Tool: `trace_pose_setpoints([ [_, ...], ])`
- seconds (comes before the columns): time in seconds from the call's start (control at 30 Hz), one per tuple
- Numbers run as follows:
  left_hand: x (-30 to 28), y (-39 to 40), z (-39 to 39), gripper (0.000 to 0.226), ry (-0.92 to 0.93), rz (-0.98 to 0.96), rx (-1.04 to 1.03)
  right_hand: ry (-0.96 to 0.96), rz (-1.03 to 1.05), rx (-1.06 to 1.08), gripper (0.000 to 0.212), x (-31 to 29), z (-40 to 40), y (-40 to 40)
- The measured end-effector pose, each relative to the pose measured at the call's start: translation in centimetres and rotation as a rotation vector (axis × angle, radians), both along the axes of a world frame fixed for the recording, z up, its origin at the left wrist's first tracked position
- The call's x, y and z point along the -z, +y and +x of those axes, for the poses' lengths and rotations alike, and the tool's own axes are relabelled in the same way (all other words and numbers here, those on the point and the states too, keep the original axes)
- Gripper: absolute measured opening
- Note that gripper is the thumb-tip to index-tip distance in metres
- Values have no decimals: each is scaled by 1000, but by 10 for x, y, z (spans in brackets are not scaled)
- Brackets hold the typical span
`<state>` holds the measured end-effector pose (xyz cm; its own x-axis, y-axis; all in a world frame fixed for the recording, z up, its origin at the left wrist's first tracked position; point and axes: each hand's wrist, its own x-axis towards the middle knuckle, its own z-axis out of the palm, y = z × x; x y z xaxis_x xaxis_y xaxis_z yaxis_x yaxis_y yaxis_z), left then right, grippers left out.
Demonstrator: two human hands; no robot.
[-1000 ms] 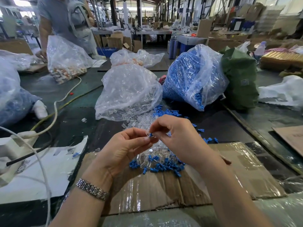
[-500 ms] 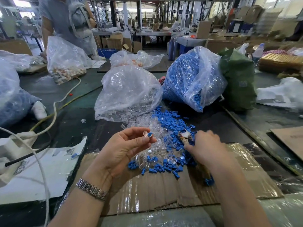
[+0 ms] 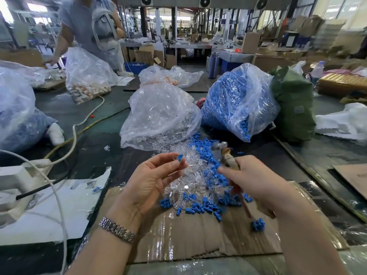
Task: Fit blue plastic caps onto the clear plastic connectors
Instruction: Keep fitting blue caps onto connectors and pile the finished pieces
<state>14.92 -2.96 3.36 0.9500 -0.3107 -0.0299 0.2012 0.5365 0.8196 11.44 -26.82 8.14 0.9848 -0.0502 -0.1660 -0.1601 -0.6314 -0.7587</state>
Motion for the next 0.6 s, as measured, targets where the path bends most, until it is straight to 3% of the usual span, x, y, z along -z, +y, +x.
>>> trace_pose_setpoints([
  [0.1,-1,1,1,36,-36,27,-41,172,257,-236,33,-7,-9,20],
  [0.27,0,0,1,53,-90,58,-84,183,286,-303,40,-6,-18,43],
  [0.4,0,-1,-1,36,-122,97,-117,180,267,-275,41,-7,-20,49],
  [0.6,-5,-4,-6,38,-137,156,-164,180,218,-260,37,-3,-18,51],
])
